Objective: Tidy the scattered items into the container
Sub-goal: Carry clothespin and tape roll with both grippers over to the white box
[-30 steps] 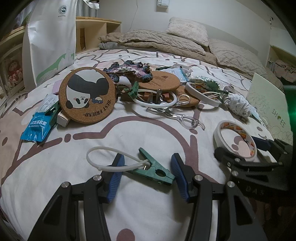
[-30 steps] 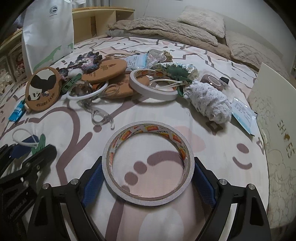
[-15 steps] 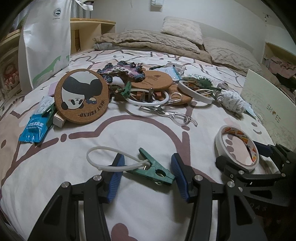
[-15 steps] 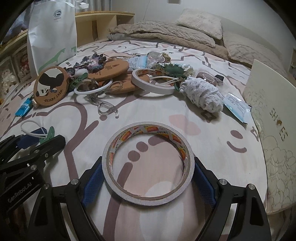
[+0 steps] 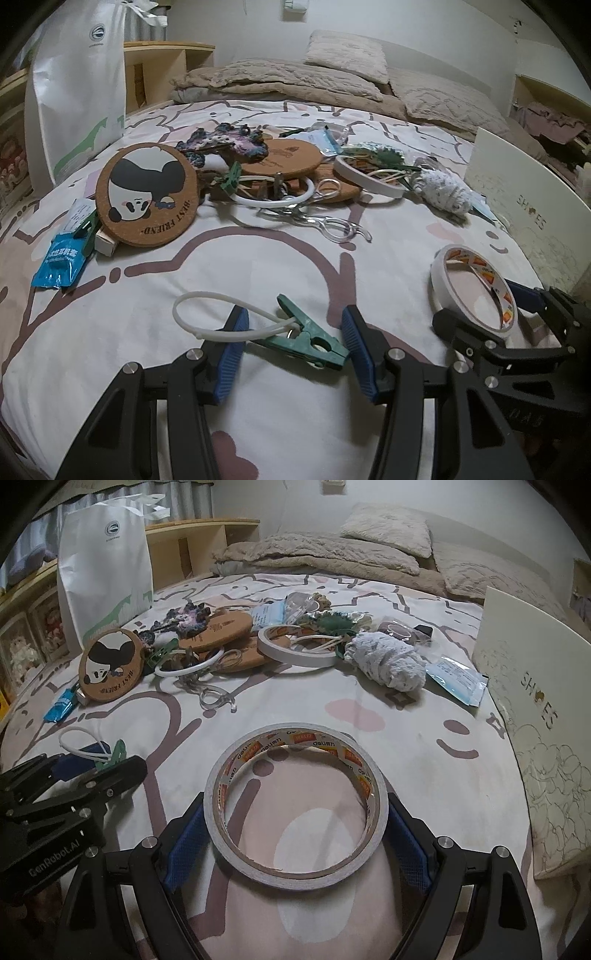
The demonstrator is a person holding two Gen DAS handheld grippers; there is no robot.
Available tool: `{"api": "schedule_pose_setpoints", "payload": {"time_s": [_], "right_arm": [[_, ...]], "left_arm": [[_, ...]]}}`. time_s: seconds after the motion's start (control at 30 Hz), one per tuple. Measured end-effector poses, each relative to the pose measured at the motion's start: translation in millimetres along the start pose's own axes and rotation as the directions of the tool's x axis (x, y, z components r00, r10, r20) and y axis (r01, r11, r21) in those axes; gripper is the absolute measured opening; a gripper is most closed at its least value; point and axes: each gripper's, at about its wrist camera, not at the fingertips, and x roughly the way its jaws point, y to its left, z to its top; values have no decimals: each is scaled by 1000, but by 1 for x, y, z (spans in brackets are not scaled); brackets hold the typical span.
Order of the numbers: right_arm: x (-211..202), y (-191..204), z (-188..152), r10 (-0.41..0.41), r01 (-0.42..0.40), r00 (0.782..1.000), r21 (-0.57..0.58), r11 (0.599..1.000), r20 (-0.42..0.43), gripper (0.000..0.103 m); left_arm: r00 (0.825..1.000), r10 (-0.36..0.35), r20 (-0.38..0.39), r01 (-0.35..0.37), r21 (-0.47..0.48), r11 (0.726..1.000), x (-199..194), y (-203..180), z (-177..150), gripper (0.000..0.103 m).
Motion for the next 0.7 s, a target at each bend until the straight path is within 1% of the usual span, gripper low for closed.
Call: {"api": "schedule_pose_setpoints", "payload": {"time_s": [0.37, 0.57, 0.7], "right_arm": [[-9, -10, 0, -6, 5, 1000, 34, 999, 14, 89], [-19, -12, 5, -15, 13, 999, 28, 1000, 45, 89], [-29, -18, 11, -1, -3, 998, 57, 998, 70, 89]], "left_arm": [[1000, -17, 14, 16, 18, 1000, -6, -4, 3, 52], [998, -40, 42, 39, 34, 999, -17, -6, 8, 52], [996, -55, 64, 52, 44, 998, -27, -7, 13, 52]]}}
